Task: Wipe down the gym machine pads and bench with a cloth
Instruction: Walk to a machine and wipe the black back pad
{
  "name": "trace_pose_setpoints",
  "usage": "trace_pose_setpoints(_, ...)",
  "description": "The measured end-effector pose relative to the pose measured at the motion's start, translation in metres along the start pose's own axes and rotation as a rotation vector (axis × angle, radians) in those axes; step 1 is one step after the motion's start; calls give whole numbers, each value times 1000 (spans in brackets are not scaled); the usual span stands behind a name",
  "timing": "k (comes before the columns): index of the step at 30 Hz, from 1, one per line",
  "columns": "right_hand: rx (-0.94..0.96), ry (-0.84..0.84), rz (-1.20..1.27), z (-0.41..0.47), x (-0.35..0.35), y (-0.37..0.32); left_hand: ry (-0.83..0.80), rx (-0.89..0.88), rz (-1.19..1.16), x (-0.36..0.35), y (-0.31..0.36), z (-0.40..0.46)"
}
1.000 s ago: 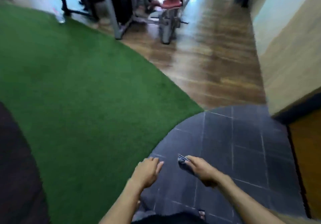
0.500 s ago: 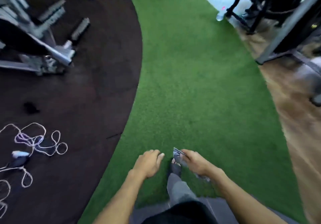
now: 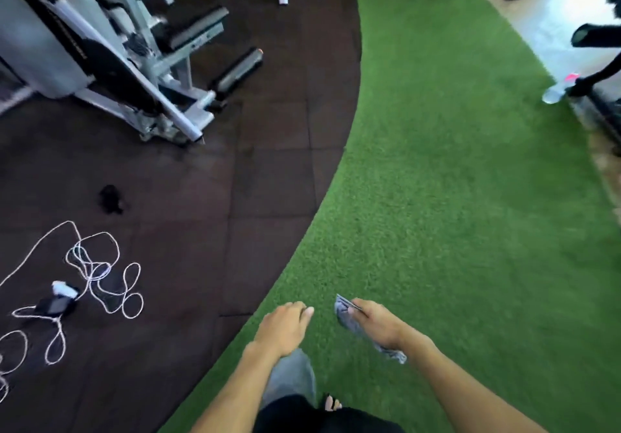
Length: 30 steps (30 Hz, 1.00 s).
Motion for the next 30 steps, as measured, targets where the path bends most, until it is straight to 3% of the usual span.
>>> trace_pose_setpoints(7,20,-35,6,166,126,-12,-14,-16,39,116,27,182)
trace_pose_setpoints(15,6,-20,-16,361,308,-60,-13,-55,135,307,74,383)
trace_pose_setpoints(30,92,-72,-152,768,654,-143,25,70,-36,606,123,788)
Point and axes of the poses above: each hand's wrist, its own z-axis towards the middle knuckle, its own x-axis out of the back of the hand, y = z × x, the point moved 3 cm from there along z, towards the middle knuckle, and after that the axes turned 3 degrees about -z, right-handed, at the moved point
